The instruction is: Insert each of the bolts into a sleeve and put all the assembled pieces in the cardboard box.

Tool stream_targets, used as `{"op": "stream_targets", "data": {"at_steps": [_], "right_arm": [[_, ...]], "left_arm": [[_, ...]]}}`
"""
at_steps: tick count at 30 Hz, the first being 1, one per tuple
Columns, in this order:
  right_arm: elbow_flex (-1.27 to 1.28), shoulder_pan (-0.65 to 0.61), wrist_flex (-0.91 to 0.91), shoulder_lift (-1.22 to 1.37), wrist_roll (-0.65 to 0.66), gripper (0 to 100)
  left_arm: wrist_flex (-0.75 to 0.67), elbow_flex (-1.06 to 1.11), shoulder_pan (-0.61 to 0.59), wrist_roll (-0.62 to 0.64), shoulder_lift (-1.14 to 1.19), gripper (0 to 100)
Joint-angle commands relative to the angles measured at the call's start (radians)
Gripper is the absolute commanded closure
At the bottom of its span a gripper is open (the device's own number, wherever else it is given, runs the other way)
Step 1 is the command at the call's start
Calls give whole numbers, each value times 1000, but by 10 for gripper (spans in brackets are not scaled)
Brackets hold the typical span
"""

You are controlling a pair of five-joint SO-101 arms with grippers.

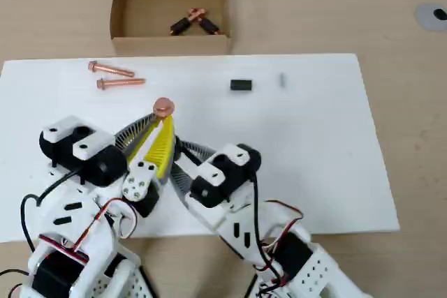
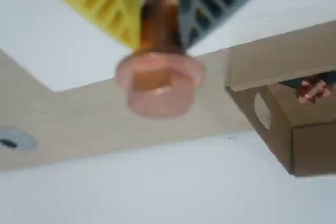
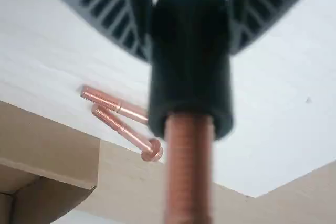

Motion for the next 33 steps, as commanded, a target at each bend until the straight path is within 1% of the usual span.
{"op": "stream_targets", "data": {"at_steps": [1, 7, 16, 21, 26, 29, 33], "right_arm": [[-2, -12, -17, -91, 8, 989], [-2, -12, -17, -91, 8, 989], [-5, -10, -17, -91, 8, 989], [-7, -10, -17, -91, 8, 989], [-12, -10, -18, -91, 9, 989], [-39, -10, -18, -91, 9, 989], [-56, -10, -17, -88, 9, 989]], "left_arm": [[51, -35, 3, -61, -2, 994], [201, -117, 66, -66, 2, 991], [299, -146, 77, -68, -1, 990], [387, -163, 77, -178, 2, 990], [482, -219, 77, -190, 4, 990], [522, -227, 77, -245, 4, 990], [532, -229, 71, -258, 1, 990]]}}
